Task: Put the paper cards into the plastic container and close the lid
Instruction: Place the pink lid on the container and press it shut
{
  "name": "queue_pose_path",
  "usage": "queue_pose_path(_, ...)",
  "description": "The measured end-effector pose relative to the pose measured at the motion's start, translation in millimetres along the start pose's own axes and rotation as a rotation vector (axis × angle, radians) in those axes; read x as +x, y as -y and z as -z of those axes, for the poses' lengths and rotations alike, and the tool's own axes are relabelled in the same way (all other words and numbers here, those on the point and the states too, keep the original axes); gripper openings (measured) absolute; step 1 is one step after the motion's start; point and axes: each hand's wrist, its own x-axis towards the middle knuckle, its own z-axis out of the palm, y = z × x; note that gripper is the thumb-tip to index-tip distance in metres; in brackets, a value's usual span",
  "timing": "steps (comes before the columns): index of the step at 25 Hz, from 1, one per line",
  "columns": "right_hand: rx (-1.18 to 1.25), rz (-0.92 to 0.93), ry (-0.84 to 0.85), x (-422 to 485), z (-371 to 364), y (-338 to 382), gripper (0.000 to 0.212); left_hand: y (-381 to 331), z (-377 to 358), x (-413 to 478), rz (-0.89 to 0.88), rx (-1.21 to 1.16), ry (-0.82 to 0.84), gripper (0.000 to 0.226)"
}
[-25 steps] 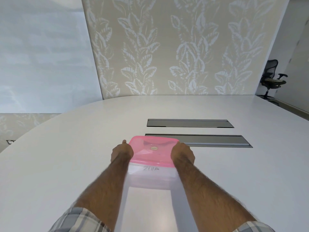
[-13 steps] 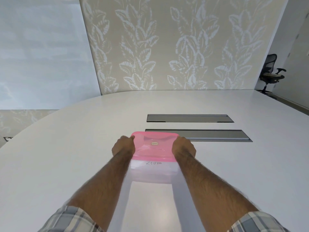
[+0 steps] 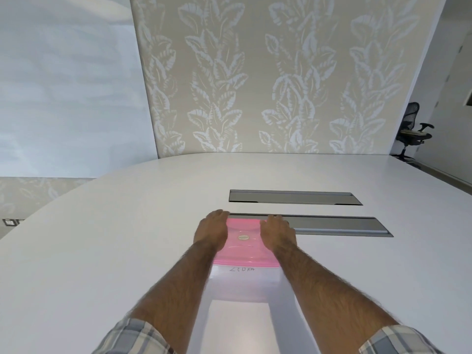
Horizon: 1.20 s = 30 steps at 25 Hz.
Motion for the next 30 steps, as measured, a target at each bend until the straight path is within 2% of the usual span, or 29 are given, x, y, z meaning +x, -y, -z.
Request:
queue_pose_path(3,-0.093,0.096,0.104,7,-7,7,0.067,1,-4,4,-0.075,0.036,0.134,0.054)
queue_pose_path(5,-0.128,0.138,0.133,10,-12,11,0.072,2,-6,6,-0.051,0.086,0.205,0.062)
queue_pose_path(9,-0.137,0.158,0.143,8,-16,12,0.075,3,-9,7,-0.051,0.130,0.239,0.066)
queue_pose_path(21,-0.092,0.209,0.087,9,-16,8,0.077,-10,0,0,-0.066,0.135,0.241,0.067)
queue_pose_path(26,-0.068,0.284,-0.119,5,-5,11,0.060,0,4,-14,-0.042,0.152,0.196,0.071)
queue_pose_path(30,-0.007,0.248,-0.056,-17,-3,16,0.069,-10,4,-20,-0.064,0.189,0.114,0.061)
